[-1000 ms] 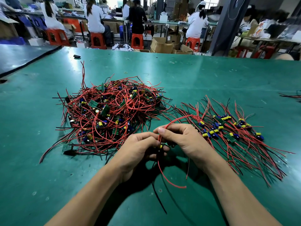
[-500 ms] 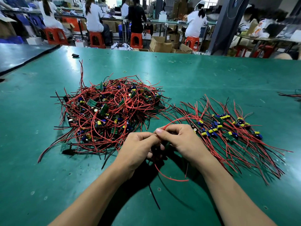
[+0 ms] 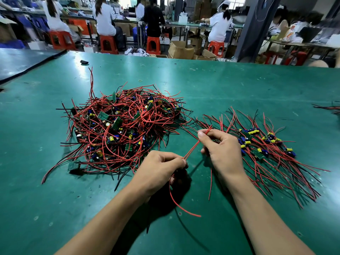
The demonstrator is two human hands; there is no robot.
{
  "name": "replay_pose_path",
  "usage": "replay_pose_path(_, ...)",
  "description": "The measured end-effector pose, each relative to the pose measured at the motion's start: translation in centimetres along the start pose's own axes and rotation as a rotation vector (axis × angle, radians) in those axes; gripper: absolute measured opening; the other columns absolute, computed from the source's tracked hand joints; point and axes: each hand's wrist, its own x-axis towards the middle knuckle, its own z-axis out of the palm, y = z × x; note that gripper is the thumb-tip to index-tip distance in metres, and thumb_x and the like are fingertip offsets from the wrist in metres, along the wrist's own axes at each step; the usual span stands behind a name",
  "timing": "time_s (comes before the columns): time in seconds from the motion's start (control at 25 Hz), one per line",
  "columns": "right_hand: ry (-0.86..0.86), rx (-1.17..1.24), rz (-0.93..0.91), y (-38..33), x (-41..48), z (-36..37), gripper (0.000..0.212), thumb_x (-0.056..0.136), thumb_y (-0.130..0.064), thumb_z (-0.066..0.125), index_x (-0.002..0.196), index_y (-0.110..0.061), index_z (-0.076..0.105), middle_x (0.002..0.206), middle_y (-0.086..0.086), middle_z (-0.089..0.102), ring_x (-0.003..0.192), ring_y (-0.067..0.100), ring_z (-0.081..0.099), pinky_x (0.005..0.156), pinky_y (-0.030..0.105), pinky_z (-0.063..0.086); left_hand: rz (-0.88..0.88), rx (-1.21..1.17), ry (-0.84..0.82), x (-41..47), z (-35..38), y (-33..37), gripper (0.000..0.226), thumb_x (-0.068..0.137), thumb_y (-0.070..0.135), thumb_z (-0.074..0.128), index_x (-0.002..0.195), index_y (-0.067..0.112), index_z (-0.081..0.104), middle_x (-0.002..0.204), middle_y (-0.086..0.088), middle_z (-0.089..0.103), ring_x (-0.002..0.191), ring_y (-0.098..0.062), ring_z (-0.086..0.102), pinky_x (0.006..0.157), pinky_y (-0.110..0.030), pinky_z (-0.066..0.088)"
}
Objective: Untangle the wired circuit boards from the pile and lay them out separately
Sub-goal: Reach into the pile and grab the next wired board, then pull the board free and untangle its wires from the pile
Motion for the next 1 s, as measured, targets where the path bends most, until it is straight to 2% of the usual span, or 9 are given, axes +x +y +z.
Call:
replay_pose_path(0.16, 0.106, -0.039, -0.096, 0.0, 0.2, -0.3, 0.007, 0.089, -0.023, 0.077, 0.084, -0.017, 0.077, 0.066, -0.01, 0.069, 0.047, 0.007, 0.06, 0.054, 0.026, 0.05, -0.041, -0.087, -0.007, 0.1, -0.3, 0.2, 0.02, 0.087, 0.004, 0.063, 0.07, 0.004, 0.075, 0.059, -0.008, 0.064, 0.042, -0.014, 0.054, 0.041, -0.019, 0.045)
replay_pose_path(0.32, 0.2, -0.063, -0.16, 0.2, 0.2, -0.3, 0.008, 0.088, -0.025, 0.078, 0.083, -0.019, 0.076, 0.062, -0.006, 0.068, 0.047, 0.014, 0.061, 0.056, 0.036, 0.056, -0.043, -0.082, -0.026, -0.1, -0.5, 0.2, 0.021, 0.087, 0.005, 0.063, 0.07, 0.006, 0.076, 0.058, -0.007, 0.063, 0.042, -0.016, 0.056, 0.04, -0.019, 0.044)
replay_pose_path(0.4, 0.19, -0.089, -0.182, 0.3, 0.2, -0.4, 0.012, 0.091, -0.029, 0.075, 0.083, -0.019, 0.075, 0.059, -0.006, 0.066, 0.046, 0.013, 0.061, 0.054, 0.034, 0.053, -0.036, -0.075, -0.018, -0.1, -0.7, 0.2, 0.021, 0.086, 0.004, 0.063, 0.07, 0.006, 0.075, 0.058, -0.007, 0.064, 0.043, -0.019, 0.058, 0.04, -0.019, 0.045)
replay_pose_path(0.48, 0.088, -0.017, -0.093, 0.1, 0.2, -0.4, 0.021, 0.092, -0.033, 0.072, 0.083, -0.015, 0.074, 0.054, -0.003, 0.062, 0.045, 0.011, 0.055, 0.051, 0.029, 0.045, -0.033, -0.134, 0.002, -0.1, -1.0, 0.1, 0.023, 0.087, 0.0, 0.061, 0.069, 0.005, 0.073, 0.059, -0.011, 0.064, 0.043, -0.022, 0.06, 0.04, -0.022, 0.047)
replay_pose_path(0.6, -0.187, 0.355, 0.234, -1.0, -0.7, 0.4, 0.031, 0.078, -0.043, 0.079, 0.083, -0.013, 0.073, 0.063, -0.003, 0.064, 0.046, 0.009, 0.05, 0.045, 0.021, 0.038, -0.011, -0.211, 0.012, -0.2, -1.0, -0.1, 0.023, 0.089, -0.001, 0.061, 0.071, 0.005, 0.073, 0.063, -0.016, 0.066, 0.045, -0.023, 0.06, 0.042, -0.025, 0.051)
replay_pose_path(0.68, -0.424, 0.378, 0.377, -1.4, -1.8, 1.4, 0.036, 0.07, -0.046, 0.081, 0.087, -0.015, 0.074, 0.066, 0.0, 0.066, 0.047, 0.011, 0.054, 0.043, 0.019, 0.042, 0.014, -0.204, -0.006, -0.3, -0.9, -0.2, 0.025, 0.092, 0.001, 0.06, 0.072, 0.006, 0.074, 0.065, -0.014, 0.068, 0.046, -0.022, 0.061, 0.043, -0.026, 0.052)
replay_pose_path(0.76, -0.631, 0.358, 0.368, -1.5, -2.8, 2.0, 0.034, 0.08, -0.04, 0.077, 0.097, -0.009, 0.074, 0.067, 0.009, 0.068, 0.047, 0.017, 0.06, 0.045, 0.022, 0.048, 0.025, -0.198, -0.011, -0.3, -0.8, -0.3, 0.029, 0.094, 0.003, 0.056, 0.072, 0.006, 0.075, 0.066, -0.014, 0.069, 0.047, -0.021, 0.062, 0.044, -0.026, 0.053)
replay_pose_path(0.84, -0.681, 0.345, 0.328, -1.5, -3.1, 2.1, 0.033, 0.092, -0.036, 0.069, 0.101, -0.005, 0.074, 0.062, 0.014, 0.064, 0.046, 0.022, 0.06, 0.046, 0.024, 0.049, 0.015, -0.223, -0.001, -0.2, -0.9, -0.4, 0.025, 0.094, 0.004, 0.056, 0.076, -0.001, 0.073, 0.069, -0.018, 0.069, 0.048, -0.022, 0.062, 0.044, -0.026, 0.053)
replay_pose_path(1.0, -0.545, 0.219, 0.26, -1.6, -2.5, 1.7, 0.038, 0.086, -0.04, 0.072, 0.088, -0.003, 0.077, 0.06, 0.01, 0.066, 0.05, 0.016, 0.059, 0.048, 0.022, 0.048, -0.026, -0.25, -0.014, 0.1, -1.1, -0.4, 0.023, 0.093, 0.007, 0.059, 0.077, -0.002, 0.073, 0.071, -0.02, 0.068, 0.048, -0.022, 0.06, 0.045, -0.024, 0.052)
